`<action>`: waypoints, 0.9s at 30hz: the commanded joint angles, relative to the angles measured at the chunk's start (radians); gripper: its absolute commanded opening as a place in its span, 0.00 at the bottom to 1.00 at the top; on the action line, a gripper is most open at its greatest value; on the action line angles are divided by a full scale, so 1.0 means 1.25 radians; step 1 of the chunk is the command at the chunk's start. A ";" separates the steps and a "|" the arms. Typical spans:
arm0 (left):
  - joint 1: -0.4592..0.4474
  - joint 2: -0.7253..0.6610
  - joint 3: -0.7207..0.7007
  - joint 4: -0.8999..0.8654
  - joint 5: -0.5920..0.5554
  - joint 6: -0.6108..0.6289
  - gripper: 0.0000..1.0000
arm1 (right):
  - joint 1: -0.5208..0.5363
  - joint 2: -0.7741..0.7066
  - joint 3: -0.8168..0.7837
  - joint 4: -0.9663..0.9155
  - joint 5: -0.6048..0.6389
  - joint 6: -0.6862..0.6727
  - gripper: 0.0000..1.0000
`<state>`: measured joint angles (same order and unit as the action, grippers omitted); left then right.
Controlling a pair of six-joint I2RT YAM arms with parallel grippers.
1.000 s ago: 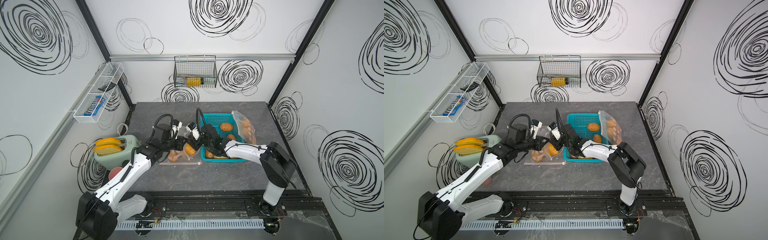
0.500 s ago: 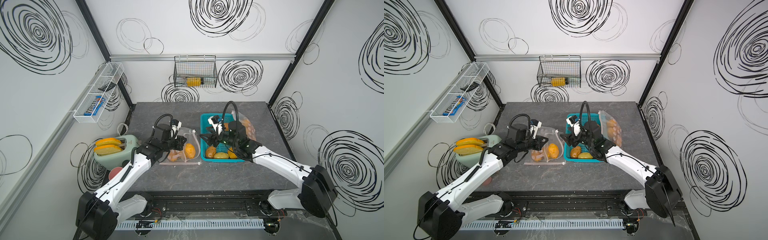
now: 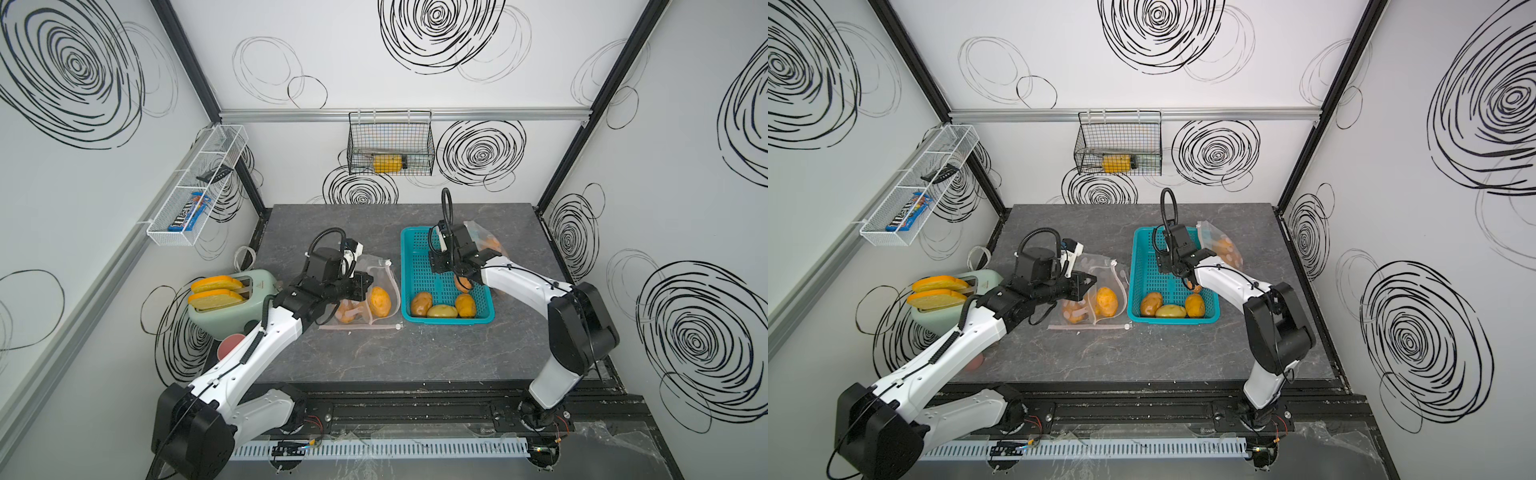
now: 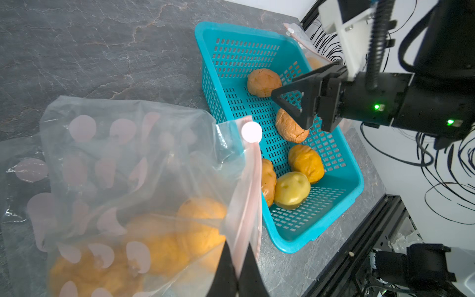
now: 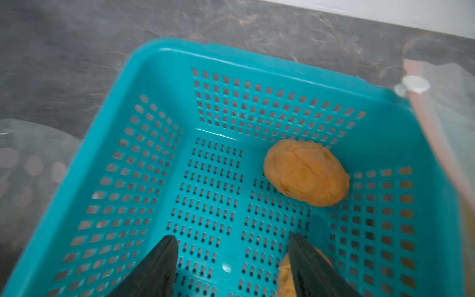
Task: Put the potatoes into a zipper bag and zip it
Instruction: Pick up the potato from the basket.
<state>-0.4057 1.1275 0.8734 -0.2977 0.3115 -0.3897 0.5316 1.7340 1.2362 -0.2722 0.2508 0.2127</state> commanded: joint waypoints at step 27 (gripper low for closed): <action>-0.005 -0.003 0.018 0.000 -0.010 0.002 0.00 | -0.013 0.199 0.058 -0.252 0.156 0.035 0.80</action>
<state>-0.4061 1.1275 0.8734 -0.2981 0.3050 -0.3893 0.5224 1.9511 1.2873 -0.5766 0.4908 0.2554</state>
